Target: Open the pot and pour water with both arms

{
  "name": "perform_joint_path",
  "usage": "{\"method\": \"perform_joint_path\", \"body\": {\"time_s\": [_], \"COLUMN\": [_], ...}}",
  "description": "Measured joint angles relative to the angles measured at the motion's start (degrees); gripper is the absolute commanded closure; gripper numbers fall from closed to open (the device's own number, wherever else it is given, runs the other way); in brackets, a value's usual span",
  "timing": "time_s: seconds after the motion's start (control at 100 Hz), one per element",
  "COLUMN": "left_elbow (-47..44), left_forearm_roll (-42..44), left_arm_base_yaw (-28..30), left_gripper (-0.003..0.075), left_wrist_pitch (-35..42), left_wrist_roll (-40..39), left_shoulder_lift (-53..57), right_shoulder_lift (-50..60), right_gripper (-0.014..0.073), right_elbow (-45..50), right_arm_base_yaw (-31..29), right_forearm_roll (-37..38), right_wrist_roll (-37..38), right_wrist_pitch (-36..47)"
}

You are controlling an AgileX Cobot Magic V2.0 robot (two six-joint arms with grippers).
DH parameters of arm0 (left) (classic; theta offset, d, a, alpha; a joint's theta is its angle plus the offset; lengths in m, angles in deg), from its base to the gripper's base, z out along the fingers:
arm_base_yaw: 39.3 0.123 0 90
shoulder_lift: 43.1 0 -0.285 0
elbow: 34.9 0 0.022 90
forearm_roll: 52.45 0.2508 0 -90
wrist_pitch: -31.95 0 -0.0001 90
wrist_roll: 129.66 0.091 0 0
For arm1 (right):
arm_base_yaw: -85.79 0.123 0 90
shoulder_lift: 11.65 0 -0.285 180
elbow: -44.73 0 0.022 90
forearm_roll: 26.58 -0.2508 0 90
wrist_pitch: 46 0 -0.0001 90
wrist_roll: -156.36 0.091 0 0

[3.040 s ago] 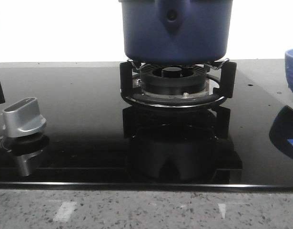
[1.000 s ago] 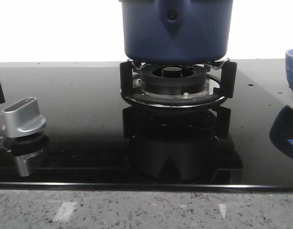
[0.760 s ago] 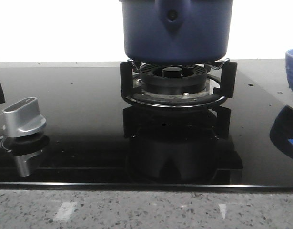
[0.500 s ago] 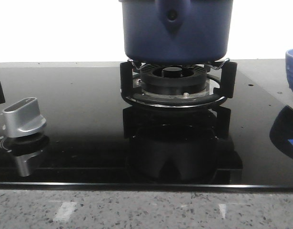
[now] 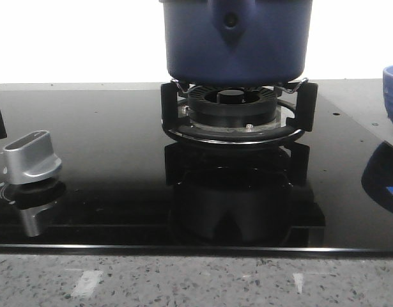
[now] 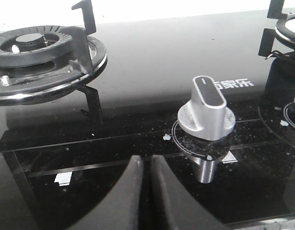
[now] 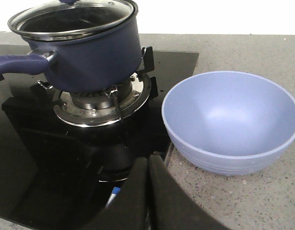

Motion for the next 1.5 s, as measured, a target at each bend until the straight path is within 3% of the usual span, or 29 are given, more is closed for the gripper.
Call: {"method": "perform_joint_path", "body": {"time_s": [0.83, 0.95, 1.12, 1.32, 1.5], "left_elbow": [0.0, 0.0, 0.0, 0.0, 0.0], "left_forearm_roll": [0.0, 0.0, 0.0, 0.0, 0.0], "left_arm_base_yaw": [0.0, 0.0, 0.0, 0.0, 0.0], "left_gripper": [0.074, 0.074, 0.074, 0.074, 0.074], "left_wrist_pitch": [0.0, 0.0, 0.0, 0.0, -0.1], "left_wrist_roll": [0.0, 0.0, 0.0, 0.0, 0.0], "left_shoulder_lift": [0.0, 0.0, 0.0, 0.0, 0.0], "right_shoulder_lift": [0.0, 0.0, 1.3, 7.12, 10.91], "right_gripper": [0.0663, 0.0663, 0.0663, 0.0663, 0.0663], "right_elbow": [0.0, 1.24, 7.73, 22.18, 32.47], "right_arm_base_yaw": [0.0, 0.0, -3.57, -9.39, -11.03], "right_forearm_roll": [0.0, 3.25, 8.0, 8.89, 8.89], "right_wrist_roll": [0.0, 0.1, 2.56, 3.35, 3.35], "right_wrist_pitch": [0.0, 0.8, 10.56, 23.36, 26.72]}}
